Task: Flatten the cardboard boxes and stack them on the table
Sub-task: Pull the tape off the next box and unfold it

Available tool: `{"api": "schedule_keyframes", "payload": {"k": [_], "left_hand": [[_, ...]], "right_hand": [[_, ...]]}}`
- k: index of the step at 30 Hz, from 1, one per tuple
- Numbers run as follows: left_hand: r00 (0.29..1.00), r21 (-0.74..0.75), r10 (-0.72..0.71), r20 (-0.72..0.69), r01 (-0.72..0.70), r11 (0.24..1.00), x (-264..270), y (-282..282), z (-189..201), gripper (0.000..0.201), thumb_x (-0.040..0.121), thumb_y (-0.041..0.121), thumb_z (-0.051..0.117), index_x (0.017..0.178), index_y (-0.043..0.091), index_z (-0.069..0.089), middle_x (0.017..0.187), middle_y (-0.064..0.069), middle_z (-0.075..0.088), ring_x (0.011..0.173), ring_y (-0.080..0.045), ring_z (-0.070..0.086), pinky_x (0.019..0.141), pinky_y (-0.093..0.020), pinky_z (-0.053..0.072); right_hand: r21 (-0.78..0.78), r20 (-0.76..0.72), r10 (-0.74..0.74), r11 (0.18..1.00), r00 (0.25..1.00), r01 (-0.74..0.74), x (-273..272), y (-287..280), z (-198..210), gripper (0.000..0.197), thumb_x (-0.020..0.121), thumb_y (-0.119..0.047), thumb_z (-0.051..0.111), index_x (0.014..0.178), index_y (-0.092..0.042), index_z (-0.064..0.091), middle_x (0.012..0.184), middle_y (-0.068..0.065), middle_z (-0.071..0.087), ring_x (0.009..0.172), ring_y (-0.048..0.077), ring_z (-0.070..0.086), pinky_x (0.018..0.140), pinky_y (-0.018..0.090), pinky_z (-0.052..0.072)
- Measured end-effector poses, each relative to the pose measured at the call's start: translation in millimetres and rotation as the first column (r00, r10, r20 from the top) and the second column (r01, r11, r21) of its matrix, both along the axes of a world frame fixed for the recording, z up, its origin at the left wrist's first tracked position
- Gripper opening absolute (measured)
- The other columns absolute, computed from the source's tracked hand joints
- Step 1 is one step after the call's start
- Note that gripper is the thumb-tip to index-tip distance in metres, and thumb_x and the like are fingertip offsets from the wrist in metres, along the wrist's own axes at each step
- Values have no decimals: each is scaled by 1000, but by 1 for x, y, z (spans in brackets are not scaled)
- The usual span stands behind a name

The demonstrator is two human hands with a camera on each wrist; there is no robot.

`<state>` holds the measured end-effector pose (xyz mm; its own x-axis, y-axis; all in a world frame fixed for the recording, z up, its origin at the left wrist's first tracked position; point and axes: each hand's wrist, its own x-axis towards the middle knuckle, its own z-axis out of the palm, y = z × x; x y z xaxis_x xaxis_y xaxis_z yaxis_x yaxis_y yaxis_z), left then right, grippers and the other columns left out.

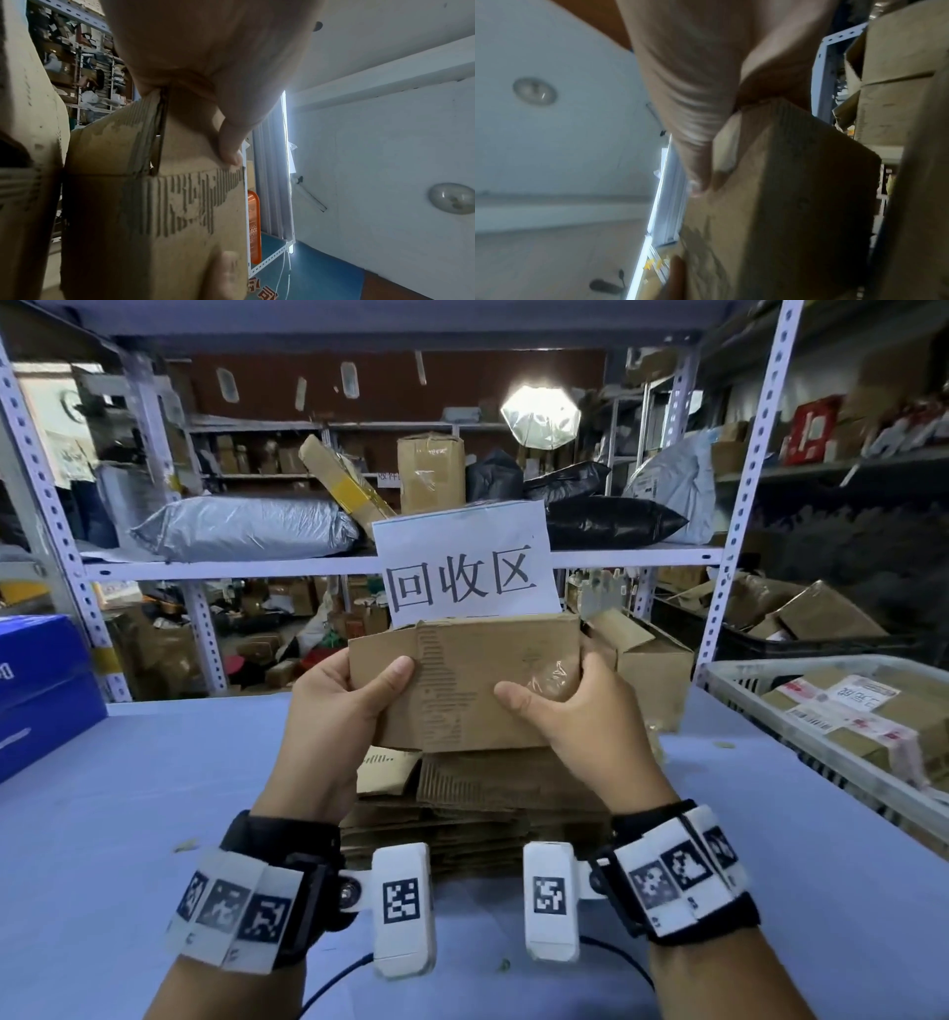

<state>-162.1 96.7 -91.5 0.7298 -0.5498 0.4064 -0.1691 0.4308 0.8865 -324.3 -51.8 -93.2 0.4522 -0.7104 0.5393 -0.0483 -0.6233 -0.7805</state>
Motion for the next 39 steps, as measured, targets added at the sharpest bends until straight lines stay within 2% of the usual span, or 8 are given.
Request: {"api": "schedule_keyframes", "payload": {"k": [5,10,15,19,22,30,34,39], "left_hand": [[1000,1,-25,9,25,1000,-6,-4,-1,14,93,17,72,105,15,77,105,-8,79,94,-21,75,76,-37,63],[999,-16,-27,19,27,999,-10,-6,1,13,93,16,71,105,14,76,99,-5,80,83,-15,76,58,-30,60],[1000,-44,0,17,1,999,-9,-8,4,16,92,16,72,108,13,75,100,-6,79,86,-18,76,66,-33,62],[1000,-47,-19,-7,19,999,-10,-8,5,18,93,17,71,110,12,74,103,-7,79,92,-22,76,71,-37,63],[999,-44,-40,-23,39,998,-10,-9,4,20,93,19,71,112,13,74,106,-9,78,96,-25,76,75,-41,63],[1000,-45,-23,-13,23,999,-11,-10,4,18,92,18,72,109,14,74,103,-7,79,88,-21,76,65,-42,63],[1000,-59,9,-4,-9,998,-10,-10,9,16,93,16,72,108,13,74,100,-5,80,88,-18,76,72,-37,64],[1000,-52,1,-11,-1,999,-12,-11,10,18,94,16,70,111,12,73,104,-7,79,92,-21,75,78,-44,64]], "right_hand": [[-25,99,-129,991,987,132,6,-1,-8,33,73,-43,86,89,-27,62,79,-15,67,76,0,62,67,25,50],[-81,144,-205,973,968,218,6,-3,-12,22,84,-36,78,77,-28,59,63,-16,61,62,-2,58,51,17,38],[-177,193,-226,949,955,260,3,-8,-11,51,96,-25,65,57,-28,33,44,-8,41,44,7,40,45,19,23],[-191,103,-123,971,987,141,-1,-14,-6,39,101,-47,50,77,-17,54,57,-5,50,52,8,46,53,30,35],[-146,18,-81,986,997,83,0,-8,-4,50,78,-68,69,107,-29,59,87,-13,68,77,1,62,68,29,52],[-204,96,-131,968,987,148,-3,-17,-2,8,96,-31,65,95,-23,67,81,-1,72,76,16,67,70,36,55],[-243,93,-178,950,980,196,-6,-20,0,42,104,-27,49,63,-30,41,52,-8,43,52,7,44,52,30,30],[-187,45,-100,977,994,107,-3,-16,1,36,86,-57,67,107,-28,66,85,-12,71,78,4,65,70,30,55]]}}
